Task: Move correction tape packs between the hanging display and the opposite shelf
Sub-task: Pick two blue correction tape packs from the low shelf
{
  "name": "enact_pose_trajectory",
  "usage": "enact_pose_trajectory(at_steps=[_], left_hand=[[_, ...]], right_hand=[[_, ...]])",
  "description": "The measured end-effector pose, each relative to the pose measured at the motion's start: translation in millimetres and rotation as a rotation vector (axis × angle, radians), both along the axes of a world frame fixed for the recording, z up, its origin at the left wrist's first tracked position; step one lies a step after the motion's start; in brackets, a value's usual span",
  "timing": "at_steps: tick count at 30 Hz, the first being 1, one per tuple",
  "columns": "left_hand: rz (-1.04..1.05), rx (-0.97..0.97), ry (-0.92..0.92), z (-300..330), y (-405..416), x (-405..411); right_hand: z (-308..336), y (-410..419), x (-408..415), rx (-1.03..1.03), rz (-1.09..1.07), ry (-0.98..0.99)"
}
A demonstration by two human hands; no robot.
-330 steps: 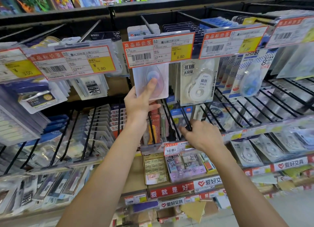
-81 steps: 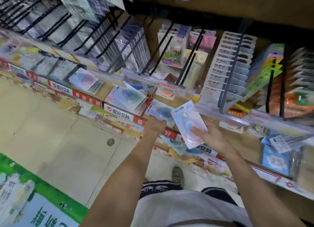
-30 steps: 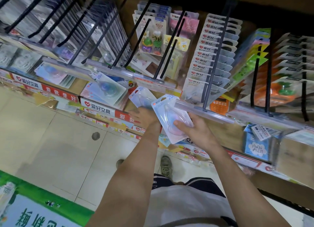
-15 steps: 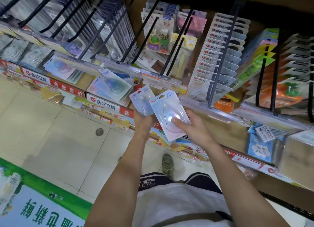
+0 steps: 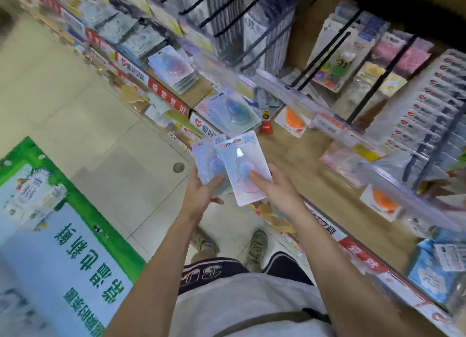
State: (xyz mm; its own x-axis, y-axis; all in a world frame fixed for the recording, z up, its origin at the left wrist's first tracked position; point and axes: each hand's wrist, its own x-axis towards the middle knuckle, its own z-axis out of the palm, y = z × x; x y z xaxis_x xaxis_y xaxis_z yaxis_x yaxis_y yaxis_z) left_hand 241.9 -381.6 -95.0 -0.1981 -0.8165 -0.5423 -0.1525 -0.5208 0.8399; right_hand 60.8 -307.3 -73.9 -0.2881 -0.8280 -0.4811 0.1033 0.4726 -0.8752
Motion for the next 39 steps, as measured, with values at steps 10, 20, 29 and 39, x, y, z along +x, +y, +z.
enact_pose_trajectory(at_steps=[10,20,29,39], left_hand=[[0.359,-0.148,-0.048,30.9,-41.0,130.2],[0.504,-0.315,-0.055,70.0,-119.2,252.5],[0.517,-0.429,0.017,92.8,-192.7,353.3],[0.573,-0.484,0.013,109.5,-301.2,401.9]], right_hand=[[16.1,-98.0,109.9,-0.099,0.207,0.013],[50.5,-217.4,244.6,-0.193,0.339,-0.074],[73.3,-302.5,342.4,-0.278,0.376,-0.088],[91.5,-414.9,395.1,-0.337,0.349,-0.074]])
